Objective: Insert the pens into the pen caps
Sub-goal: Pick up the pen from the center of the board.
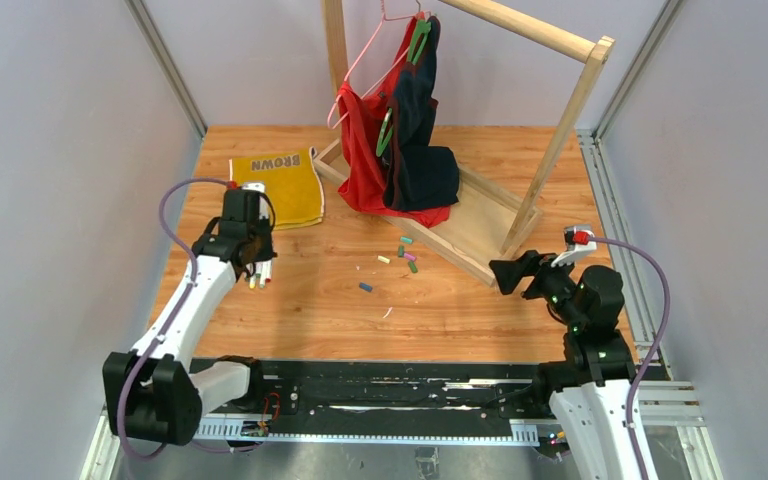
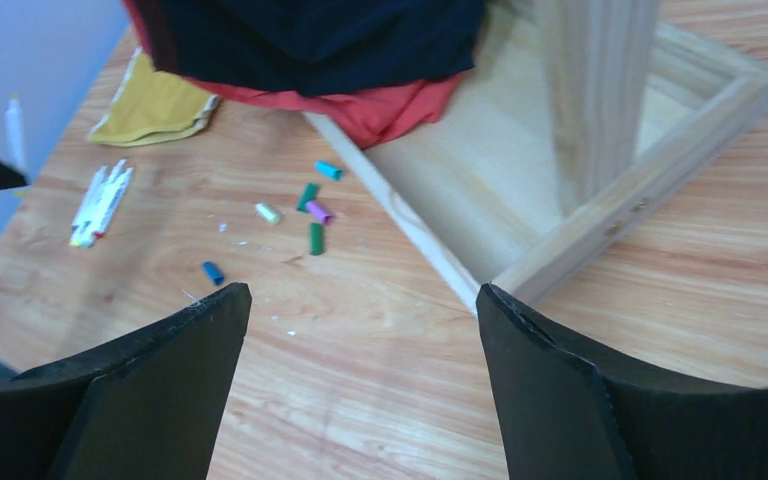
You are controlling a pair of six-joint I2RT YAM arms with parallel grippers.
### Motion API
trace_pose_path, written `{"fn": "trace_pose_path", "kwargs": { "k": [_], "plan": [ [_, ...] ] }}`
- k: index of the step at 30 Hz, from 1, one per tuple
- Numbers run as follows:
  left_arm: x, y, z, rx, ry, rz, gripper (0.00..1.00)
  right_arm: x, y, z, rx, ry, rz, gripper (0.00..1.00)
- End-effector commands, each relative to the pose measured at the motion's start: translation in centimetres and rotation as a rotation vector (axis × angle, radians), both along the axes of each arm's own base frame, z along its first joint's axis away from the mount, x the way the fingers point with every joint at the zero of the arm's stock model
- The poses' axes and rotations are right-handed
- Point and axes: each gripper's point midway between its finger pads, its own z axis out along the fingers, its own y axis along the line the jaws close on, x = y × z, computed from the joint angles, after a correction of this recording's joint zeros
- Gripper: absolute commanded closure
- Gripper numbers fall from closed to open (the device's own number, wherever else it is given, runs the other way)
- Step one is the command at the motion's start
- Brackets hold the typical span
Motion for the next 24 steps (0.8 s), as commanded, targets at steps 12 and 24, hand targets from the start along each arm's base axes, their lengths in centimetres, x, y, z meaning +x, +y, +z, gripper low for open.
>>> {"fn": "trace_pose_path", "kwargs": {
  "k": [12, 24],
  "plan": [
    [-6.1, -20.7, 6.1, -0.322, -0.212, -0.873, 1.0, -3.2, 10.1, -2.2, -0.007, 0.149, 0.371, 0.19],
    [-10.7, -24.2, 10.4, -0.462, -0.339, -1.14, 1.0, -3.8, 18.6, 6.0, 0.208, -0.021, 0.654, 0.11]
  ]
}}
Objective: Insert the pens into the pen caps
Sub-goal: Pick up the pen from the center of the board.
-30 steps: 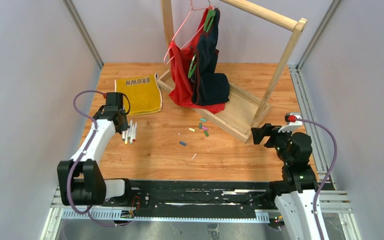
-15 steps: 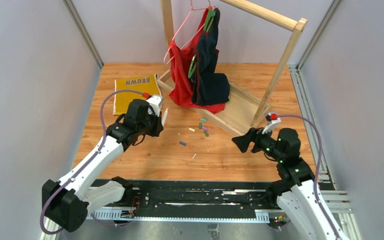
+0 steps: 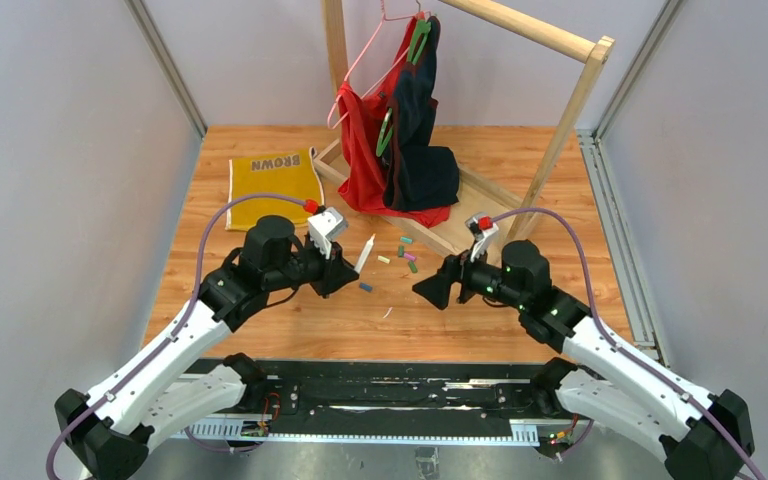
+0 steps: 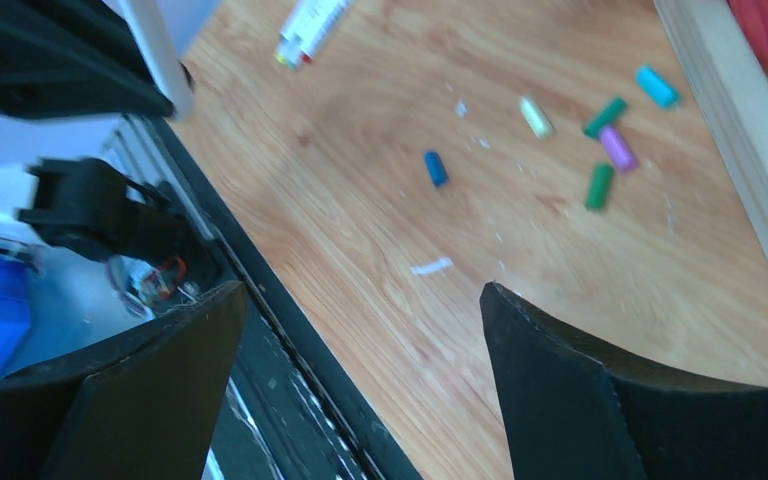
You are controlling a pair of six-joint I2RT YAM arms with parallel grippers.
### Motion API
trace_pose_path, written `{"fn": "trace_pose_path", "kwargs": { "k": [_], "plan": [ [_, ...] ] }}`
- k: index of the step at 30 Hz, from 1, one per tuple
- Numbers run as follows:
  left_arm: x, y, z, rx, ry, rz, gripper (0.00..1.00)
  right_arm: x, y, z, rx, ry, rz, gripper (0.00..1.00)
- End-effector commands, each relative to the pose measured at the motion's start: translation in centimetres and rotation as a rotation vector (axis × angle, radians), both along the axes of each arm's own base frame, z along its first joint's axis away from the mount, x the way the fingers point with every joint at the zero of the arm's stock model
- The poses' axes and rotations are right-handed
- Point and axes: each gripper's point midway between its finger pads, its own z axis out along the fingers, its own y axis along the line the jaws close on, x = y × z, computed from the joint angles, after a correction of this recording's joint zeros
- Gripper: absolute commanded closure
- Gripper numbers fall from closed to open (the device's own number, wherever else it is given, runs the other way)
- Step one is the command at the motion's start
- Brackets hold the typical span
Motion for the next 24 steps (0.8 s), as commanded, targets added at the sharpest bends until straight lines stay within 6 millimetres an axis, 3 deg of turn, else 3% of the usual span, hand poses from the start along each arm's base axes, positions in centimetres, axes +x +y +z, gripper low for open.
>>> {"fn": "trace_pose_path", "kwargs": {
  "k": [1, 9, 17, 24],
  "plan": [
    [-1.4, -1.2, 1.5, -0.063, -0.051, -0.115, 1.0, 0.6, 3.1, 8.4, 0.234, -0.14, 0.083, 0.1],
    [-2.0, -1.3, 1.7, -0.082, -0.053, -0.137, 1.0, 0.4, 6.6, 12.9, 0.322, -0.191, 0.21, 0.1],
    [-2.3, -1.4, 1.8, -0.091, -0.055, -0.155, 1.0, 1.1, 9.3, 12.5, 0.301, -0.171, 0.223, 0.15],
    [-2.6, -1.5, 1.8, -0.097, -0.054, -0.17, 1.0, 1.3, 11.0, 12.1, 0.294, -0.152, 0.254, 0.34]
  ]
}}
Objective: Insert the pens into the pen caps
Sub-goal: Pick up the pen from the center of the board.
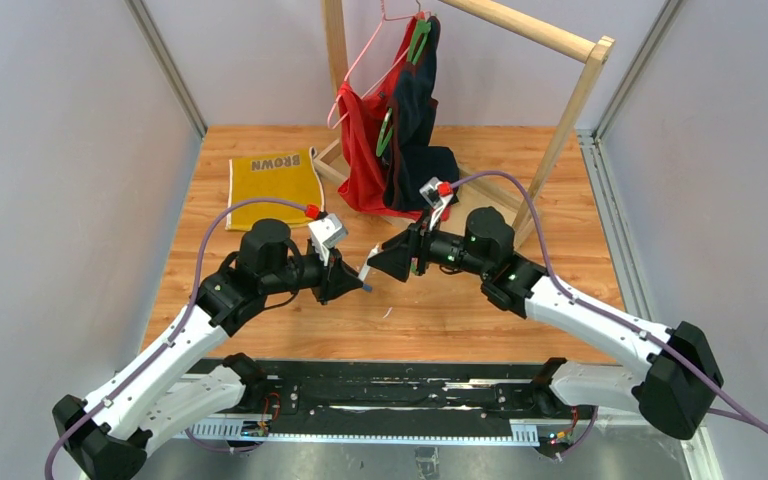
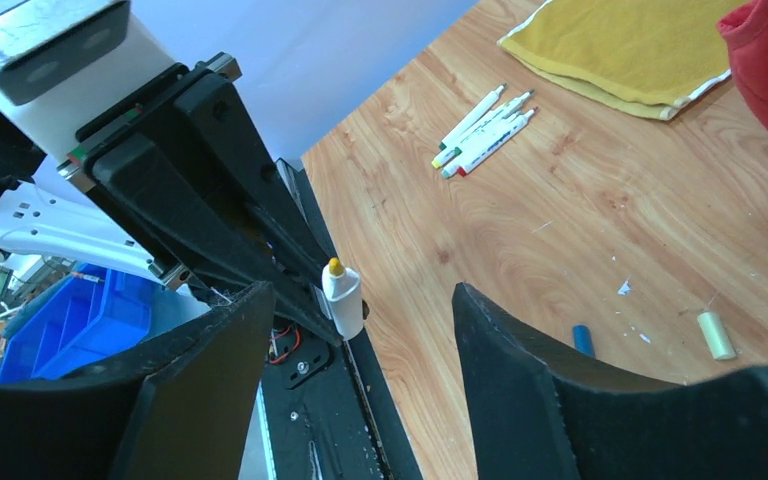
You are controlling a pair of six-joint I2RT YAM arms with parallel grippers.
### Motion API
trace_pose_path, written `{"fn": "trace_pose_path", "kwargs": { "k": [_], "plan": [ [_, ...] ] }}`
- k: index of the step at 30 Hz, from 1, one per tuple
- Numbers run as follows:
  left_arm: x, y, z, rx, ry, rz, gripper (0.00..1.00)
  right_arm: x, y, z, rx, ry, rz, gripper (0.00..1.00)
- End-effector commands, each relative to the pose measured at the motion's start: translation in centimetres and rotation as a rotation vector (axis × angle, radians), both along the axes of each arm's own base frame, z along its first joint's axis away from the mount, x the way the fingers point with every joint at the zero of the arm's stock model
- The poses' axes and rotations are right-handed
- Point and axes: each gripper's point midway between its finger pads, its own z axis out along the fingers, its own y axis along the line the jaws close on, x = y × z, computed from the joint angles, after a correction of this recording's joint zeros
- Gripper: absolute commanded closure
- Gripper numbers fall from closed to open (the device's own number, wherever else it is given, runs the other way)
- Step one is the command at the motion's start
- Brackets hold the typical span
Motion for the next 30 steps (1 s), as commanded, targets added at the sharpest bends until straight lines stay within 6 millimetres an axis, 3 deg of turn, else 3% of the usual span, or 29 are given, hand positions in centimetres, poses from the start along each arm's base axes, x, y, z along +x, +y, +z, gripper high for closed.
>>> {"fn": "trace_pose_path", "kwargs": {
  "k": [1, 5, 9, 13, 16, 19, 26, 30],
  "plan": [
    [-0.5, -0.4, 0.7, -0.028, -0.035, -0.04, 1.0, -0.3, 1.4, 3.0, 0.064, -0.053, 0.035, 0.37],
    [-0.5, -0.4, 0.7, -0.027, -0.035, -0.038, 1.0, -0.6, 2.2, 2.6, 0.058, -0.047, 0.066, 0.54],
    [-0.5, -0.4, 0.7, -0.028, -0.032, -0.038, 0.97, -0.9, 2.7, 2.1, 0.052, -0.037, 0.087, 0.97],
    [-0.4, -0.4, 0.7, -0.03, -0.028, -0.031, 0.56, -1.3, 2.9, 2.4, 0.073, -0.044, 0.111, 0.99],
    [-0.3, -0.6, 0.6, -0.028, -0.018, -0.032, 0.48, -1.8, 3.1, 2.6, 0.094, -0.04, 0.139, 0.99],
    [-0.2, -0.6, 0.5, -0.027, -0.014, -0.032, 0.57, -2.2, 3.5, 2.6, 0.109, -0.031, 0.169, 0.99],
    [0.6, 0.1, 0.7, -0.014, -0.036, 0.035, 0.99, -1.6, 3.4, 0.8, 0.062, -0.01, 0.133, 0.98],
    [3.5, 2.6, 0.4, 0.062, -0.065, 0.248, 1.0, -0.4, 2.3, -1.3, -0.036, -0.014, 0.048, 0.73]
  ]
}}
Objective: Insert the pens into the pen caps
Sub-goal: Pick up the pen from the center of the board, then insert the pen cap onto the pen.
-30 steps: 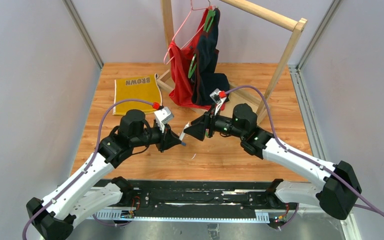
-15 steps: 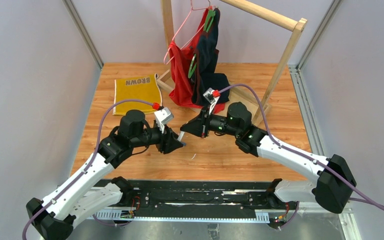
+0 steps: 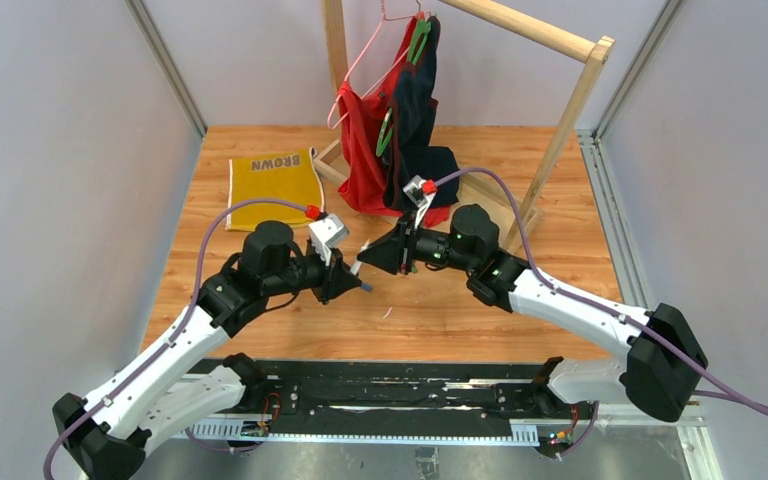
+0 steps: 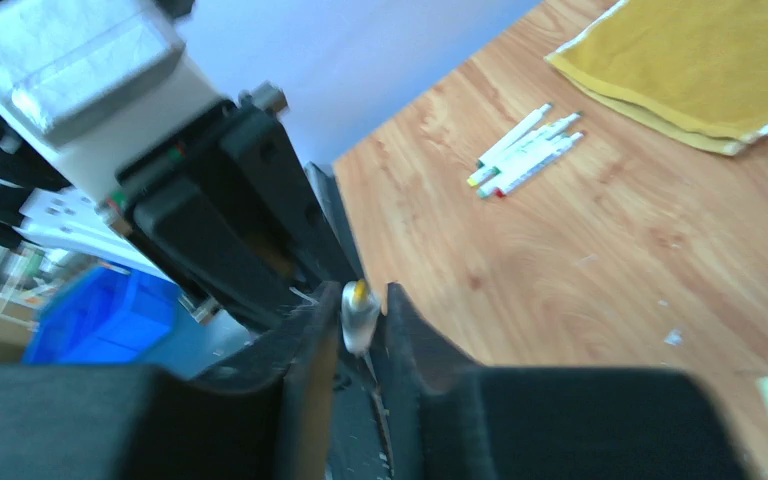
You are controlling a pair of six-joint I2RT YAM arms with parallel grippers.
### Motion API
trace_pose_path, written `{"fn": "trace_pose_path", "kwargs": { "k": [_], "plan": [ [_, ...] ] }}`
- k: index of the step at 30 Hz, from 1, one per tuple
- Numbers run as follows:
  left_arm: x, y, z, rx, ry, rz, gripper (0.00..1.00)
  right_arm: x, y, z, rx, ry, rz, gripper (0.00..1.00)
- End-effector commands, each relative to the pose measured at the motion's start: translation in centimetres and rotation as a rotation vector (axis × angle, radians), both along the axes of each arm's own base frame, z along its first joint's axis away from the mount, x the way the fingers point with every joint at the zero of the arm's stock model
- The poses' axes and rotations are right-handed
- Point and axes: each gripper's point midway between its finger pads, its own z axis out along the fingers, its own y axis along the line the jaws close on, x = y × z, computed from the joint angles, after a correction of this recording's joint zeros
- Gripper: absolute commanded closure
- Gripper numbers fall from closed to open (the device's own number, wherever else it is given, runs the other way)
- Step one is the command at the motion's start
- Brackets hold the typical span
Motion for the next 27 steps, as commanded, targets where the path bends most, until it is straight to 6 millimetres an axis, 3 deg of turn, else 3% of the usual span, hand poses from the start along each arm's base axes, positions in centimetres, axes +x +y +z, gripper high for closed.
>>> {"fn": "trace_pose_path", "kwargs": {
  "k": [1, 4, 8, 11, 14, 19, 27],
  "plan": [
    [4.0, 3.1, 0.7, 0.065, -0.067, 0.276, 1.0, 0.4, -1.2, -2.7, -0.122, -0.022, -0.073, 0.67],
    [6.6, 5.9, 0.7, 0.066, -0.011, 0.432, 1.0, 1.7, -2.7, -5.4, -0.249, -0.028, -0.166, 0.53],
    [9.0, 9.4, 1.8, 0.001, 0.029, 0.598, 1.0, 2.7, -4.6, -9.3, -0.408, -0.025, -0.247, 0.49],
    [9.7, 12.0, 2.4, -0.017, 0.007, 0.71, 1.0, 2.9, -5.0, -11.8, -0.509, -0.018, -0.275, 0.47],
    [9.7, 13.9, 2.0, 0.032, -0.024, 0.787, 1.0, 2.4, -4.2, -14.1, -0.607, -0.038, -0.234, 0.47],
    [9.3, 14.4, 1.2, 0.059, -0.026, 0.798, 1.0, 2.1, -1.9, -17.9, -0.758, -0.028, -0.135, 0.47],
    [9.1, 14.3, 1.4, 0.053, -0.034, 0.79, 1.0, 3.5, 0.7, -21.2, -0.965, -0.083, -0.093, 0.47]
  ]
}}
